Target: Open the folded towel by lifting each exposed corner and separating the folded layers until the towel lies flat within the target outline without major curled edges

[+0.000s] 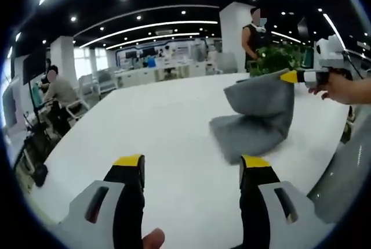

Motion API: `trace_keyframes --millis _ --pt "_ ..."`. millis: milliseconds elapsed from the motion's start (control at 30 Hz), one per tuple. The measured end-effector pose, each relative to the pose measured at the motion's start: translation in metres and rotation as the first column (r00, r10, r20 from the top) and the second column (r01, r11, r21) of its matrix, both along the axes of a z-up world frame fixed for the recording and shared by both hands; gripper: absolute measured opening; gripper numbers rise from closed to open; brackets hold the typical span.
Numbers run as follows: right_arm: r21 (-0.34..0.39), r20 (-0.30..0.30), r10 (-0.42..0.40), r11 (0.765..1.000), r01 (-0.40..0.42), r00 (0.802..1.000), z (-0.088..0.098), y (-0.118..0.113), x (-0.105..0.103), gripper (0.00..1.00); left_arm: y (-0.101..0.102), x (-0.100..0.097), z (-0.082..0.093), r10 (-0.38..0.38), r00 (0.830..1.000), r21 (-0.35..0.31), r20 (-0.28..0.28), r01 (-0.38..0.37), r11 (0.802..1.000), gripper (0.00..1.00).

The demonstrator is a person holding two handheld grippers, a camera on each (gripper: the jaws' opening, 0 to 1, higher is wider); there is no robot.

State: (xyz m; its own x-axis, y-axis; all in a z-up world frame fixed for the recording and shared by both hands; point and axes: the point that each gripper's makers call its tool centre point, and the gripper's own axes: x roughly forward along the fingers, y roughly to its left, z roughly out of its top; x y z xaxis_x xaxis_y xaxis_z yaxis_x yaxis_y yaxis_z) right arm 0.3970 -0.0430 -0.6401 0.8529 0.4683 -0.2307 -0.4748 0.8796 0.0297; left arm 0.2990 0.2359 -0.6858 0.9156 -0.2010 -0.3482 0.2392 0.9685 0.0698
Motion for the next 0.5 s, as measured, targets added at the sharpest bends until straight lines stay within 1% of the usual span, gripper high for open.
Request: trace_keyframes --millis 33,100,167,200,267,367,500 --pt "0.005 0.001 -0.004 1.000 0.004 1.000 0.000 -0.004 0.000 0.05 -0.001 0.000 -0.001 -0.006 1.000 0.006 -0.006 0.006 1.000 0.66" --pt "0.025 -0.005 -0.017 1.000 0.018 1.000 -0.003 -0.013 0.000 0.06 -0.004 -0.001 -0.006 -0.026 0.999 0.037 -0.023 0.027 0.999 0.65" --pt "0.019 -0.005 -0.036 0.999 0.036 0.999 -0.006 -0.024 0.001 0.06 -0.004 -0.001 -0.006 -0.025 0.999 0.045 -0.024 0.026 0.999 0.64" --pt "0.028 -0.008 -0.054 0.998 0.054 0.998 -0.007 -0.031 0.001 0.06 -0.003 -0.002 -0.007 -0.021 0.999 0.052 -0.028 0.023 0.998 0.64" --pt "0.054 -0.017 -0.081 0.995 0.081 0.997 -0.010 -0.042 0.000 0.06 -0.001 -0.002 -0.008 -0.014 0.999 0.058 -0.037 0.016 0.998 0.64" --pt "0.075 -0.023 -0.096 0.992 0.097 0.995 -0.016 -0.055 0.000 0.06 0.002 -0.002 -0.010 0.000 0.999 0.061 -0.047 0.003 0.998 0.64" --pt "0.086 -0.047 -0.120 0.989 0.124 0.992 -0.029 -0.073 -0.001 0.06 0.003 -0.002 -0.014 -0.001 0.998 0.068 -0.068 0.005 0.998 0.63"
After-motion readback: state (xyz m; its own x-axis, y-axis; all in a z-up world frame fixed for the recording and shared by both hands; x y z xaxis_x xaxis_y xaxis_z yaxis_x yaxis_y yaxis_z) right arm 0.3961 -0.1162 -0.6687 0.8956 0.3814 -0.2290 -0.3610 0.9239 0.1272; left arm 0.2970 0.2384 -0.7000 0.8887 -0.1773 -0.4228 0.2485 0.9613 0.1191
